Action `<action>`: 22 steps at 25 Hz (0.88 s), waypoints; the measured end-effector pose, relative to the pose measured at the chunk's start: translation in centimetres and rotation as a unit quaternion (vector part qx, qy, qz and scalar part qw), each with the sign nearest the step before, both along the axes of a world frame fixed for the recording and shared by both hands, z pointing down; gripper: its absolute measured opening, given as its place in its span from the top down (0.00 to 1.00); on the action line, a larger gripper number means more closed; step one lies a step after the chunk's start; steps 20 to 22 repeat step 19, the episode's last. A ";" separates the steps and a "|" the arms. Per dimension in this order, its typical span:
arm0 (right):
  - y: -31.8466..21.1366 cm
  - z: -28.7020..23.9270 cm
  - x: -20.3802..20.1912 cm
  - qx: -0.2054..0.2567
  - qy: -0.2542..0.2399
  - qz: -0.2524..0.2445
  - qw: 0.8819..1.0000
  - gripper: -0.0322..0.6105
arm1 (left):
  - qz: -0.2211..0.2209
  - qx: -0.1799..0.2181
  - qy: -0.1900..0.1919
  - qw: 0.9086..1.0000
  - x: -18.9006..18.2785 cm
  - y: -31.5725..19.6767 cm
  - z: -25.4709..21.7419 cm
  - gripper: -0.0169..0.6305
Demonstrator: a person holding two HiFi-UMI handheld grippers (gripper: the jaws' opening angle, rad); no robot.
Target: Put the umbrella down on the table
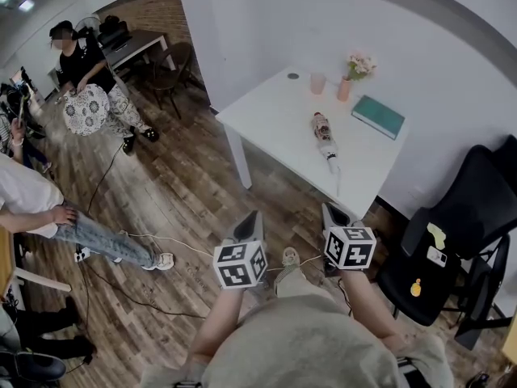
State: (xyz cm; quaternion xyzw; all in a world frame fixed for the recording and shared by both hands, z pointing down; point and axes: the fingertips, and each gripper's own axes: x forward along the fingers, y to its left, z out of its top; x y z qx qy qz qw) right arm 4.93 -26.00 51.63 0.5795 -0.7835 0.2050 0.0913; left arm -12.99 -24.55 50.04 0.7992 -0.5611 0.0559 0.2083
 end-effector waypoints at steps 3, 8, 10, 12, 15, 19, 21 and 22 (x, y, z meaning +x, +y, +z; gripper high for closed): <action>0.2 -0.5 -0.3 0.005 -0.002 0.000 1.000 0.95 | 0.000 0.000 0.002 1.000 -0.1 0.2 -0.2 0.96; 0.1 -1.0 -0.6 0.011 -0.006 -0.001 1.000 0.95 | 0.002 -0.001 0.004 1.000 0.1 0.1 -0.2 0.96; 0.2 -1.0 -0.7 0.012 -0.006 -0.001 1.000 0.95 | 0.004 -0.001 0.005 1.000 0.2 0.2 -0.2 0.96; 0.2 -1.1 -0.6 0.014 -0.008 -0.001 1.000 0.95 | 0.005 0.000 0.006 1.000 0.4 0.3 -0.2 0.96; 0.2 -1.4 -0.6 0.019 -0.013 -0.001 1.000 0.95 | 0.006 0.002 0.006 1.000 0.5 0.3 -0.3 0.96; 0.1 -1.8 -0.7 0.025 -0.019 -0.002 1.000 0.95 | 0.005 0.005 0.005 1.000 0.5 0.3 -0.5 0.96; 0.1 -1.8 -0.7 0.025 -0.019 -0.002 1.000 0.95 | 0.005 0.005 0.005 1.000 0.5 0.3 -0.5 0.96; 0.1 -1.8 -0.7 0.025 -0.019 -0.002 1.000 0.95 | 0.005 0.005 0.005 1.000 0.5 0.3 -0.5 0.96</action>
